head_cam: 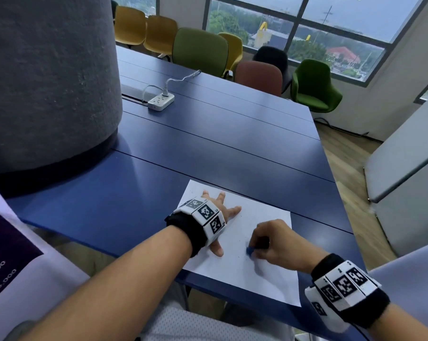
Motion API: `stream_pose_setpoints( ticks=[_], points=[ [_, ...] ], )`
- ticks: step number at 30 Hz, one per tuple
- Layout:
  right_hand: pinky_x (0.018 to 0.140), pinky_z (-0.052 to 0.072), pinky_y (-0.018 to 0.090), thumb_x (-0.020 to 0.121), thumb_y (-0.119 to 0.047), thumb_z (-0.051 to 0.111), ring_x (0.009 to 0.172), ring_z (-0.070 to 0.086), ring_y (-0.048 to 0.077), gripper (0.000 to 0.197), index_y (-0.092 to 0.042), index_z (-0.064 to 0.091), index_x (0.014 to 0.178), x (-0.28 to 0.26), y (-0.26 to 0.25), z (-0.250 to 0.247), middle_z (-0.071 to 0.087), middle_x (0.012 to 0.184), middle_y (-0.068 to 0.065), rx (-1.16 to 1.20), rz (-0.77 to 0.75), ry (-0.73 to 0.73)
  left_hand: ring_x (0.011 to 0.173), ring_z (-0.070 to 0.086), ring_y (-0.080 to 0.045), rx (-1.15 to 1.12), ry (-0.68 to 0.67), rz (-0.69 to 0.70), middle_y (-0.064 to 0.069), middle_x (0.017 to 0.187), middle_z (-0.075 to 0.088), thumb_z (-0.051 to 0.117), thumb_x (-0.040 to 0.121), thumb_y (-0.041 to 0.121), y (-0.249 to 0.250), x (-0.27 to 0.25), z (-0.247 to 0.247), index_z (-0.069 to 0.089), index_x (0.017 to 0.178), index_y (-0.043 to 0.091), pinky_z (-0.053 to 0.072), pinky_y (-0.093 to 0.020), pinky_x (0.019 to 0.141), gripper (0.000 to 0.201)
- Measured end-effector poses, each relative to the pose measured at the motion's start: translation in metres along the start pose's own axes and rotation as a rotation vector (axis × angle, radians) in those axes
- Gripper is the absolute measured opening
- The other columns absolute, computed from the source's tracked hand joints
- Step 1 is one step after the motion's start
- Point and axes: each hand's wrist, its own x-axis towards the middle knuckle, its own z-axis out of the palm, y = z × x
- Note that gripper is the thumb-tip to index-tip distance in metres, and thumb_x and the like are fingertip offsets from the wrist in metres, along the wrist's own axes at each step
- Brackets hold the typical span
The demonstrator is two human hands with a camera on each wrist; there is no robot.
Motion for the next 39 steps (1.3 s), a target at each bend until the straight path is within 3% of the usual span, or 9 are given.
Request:
stream_pose_setpoints(
  ticks=[3,6,10,13,20,26,30,34,39],
  points=[
    [0.065,0.053,0.019,0.072,-0.014,0.078,0.068,0.064,0.006,0.005,-0.013,0.073,0.074,-0.001,-0.005,-0.002,0.071,0.078,-0.004,0.039,0.000,-0.126,0.143,-0.007,-0.055,0.006,0.002,-0.001,-0.010,0.162,-0.017,0.083,0.056,0.065,0.000,-0.002,0.000,-0.014,0.150,0.047,0.022,-0.066,0.113,0.136],
    [0.065,0.056,0.027,0.072,-0.018,0.078,0.067,0.066,0.010,0.008,-0.013,0.073,0.074,0.013,-0.001,-0.011,0.073,0.074,-0.002,0.012,0.060,-0.088,0.143,-0.007,-0.055,-0.008,-0.004,0.003,-0.010,0.162,-0.018,0.084,0.057,0.063,0.000,-0.003,-0.001,-0.015,0.150,0.047,0.021,-0.066,0.112,0.136],
    [0.044,0.046,0.020,0.077,-0.020,0.075,0.046,0.052,0.001,0.013,-0.008,0.071,0.076,0.039,0.014,-0.022,0.064,0.063,-0.004,0.053,0.154,0.028,0.143,-0.007,-0.055,-0.010,-0.016,0.000,-0.009,0.162,-0.018,0.085,0.057,0.062,0.001,-0.006,-0.004,-0.015,0.150,0.048,0.022,-0.066,0.112,0.136],
    [0.043,0.048,0.022,0.082,-0.018,0.069,0.045,0.052,0.009,0.014,-0.005,0.069,0.078,0.047,0.024,-0.023,0.064,0.066,0.004,0.095,0.229,0.080,0.143,-0.005,-0.056,-0.005,-0.018,0.003,-0.011,0.162,-0.017,0.084,0.059,0.061,0.002,-0.009,-0.006,-0.013,0.151,0.046,0.023,-0.066,0.112,0.135],
    [0.041,0.044,0.019,0.084,-0.018,0.067,0.037,0.048,0.000,0.014,-0.005,0.068,0.079,0.052,0.031,-0.021,0.063,0.066,0.003,0.082,0.229,0.099,0.141,-0.007,-0.059,-0.025,-0.047,0.017,-0.013,0.161,-0.019,0.086,0.059,0.057,0.005,-0.012,-0.012,-0.012,0.150,0.050,0.020,-0.070,0.111,0.134],
    [0.043,0.045,0.021,0.084,-0.019,0.068,0.039,0.050,0.005,0.016,-0.005,0.068,0.078,0.052,0.028,-0.020,0.064,0.067,0.005,0.092,0.228,0.038,0.141,-0.009,-0.059,-0.032,-0.064,0.008,-0.013,0.161,-0.021,0.086,0.059,0.057,0.005,-0.013,-0.015,-0.013,0.148,0.052,0.020,-0.070,0.110,0.134],
    [0.043,0.050,0.026,0.085,-0.016,0.065,0.043,0.056,0.017,0.016,-0.002,0.066,0.078,0.058,0.033,-0.025,0.067,0.070,0.014,0.104,0.266,0.131,0.141,-0.009,-0.059,-0.032,-0.062,0.017,-0.013,0.161,-0.023,0.086,0.060,0.055,0.006,-0.014,-0.015,-0.013,0.149,0.052,0.021,-0.070,0.109,0.134],
    [0.047,0.052,0.028,0.085,-0.017,0.064,0.043,0.058,0.017,0.016,-0.004,0.068,0.078,0.055,0.026,-0.020,0.069,0.070,0.013,0.061,0.217,-0.008,0.141,-0.010,-0.059,-0.037,-0.071,0.005,-0.012,0.160,-0.024,0.086,0.059,0.056,0.006,-0.015,-0.016,-0.014,0.149,0.052,0.020,-0.070,0.110,0.134],
    [0.043,0.051,0.026,0.087,-0.018,0.062,0.044,0.054,0.017,0.019,-0.001,0.067,0.080,0.064,0.033,-0.024,0.067,0.072,0.016,0.068,0.274,0.122,0.141,-0.009,-0.059,-0.036,-0.060,0.018,-0.012,0.161,-0.023,0.086,0.058,0.056,0.006,-0.014,-0.014,-0.013,0.149,0.052,0.022,-0.070,0.109,0.135]
  ],
)
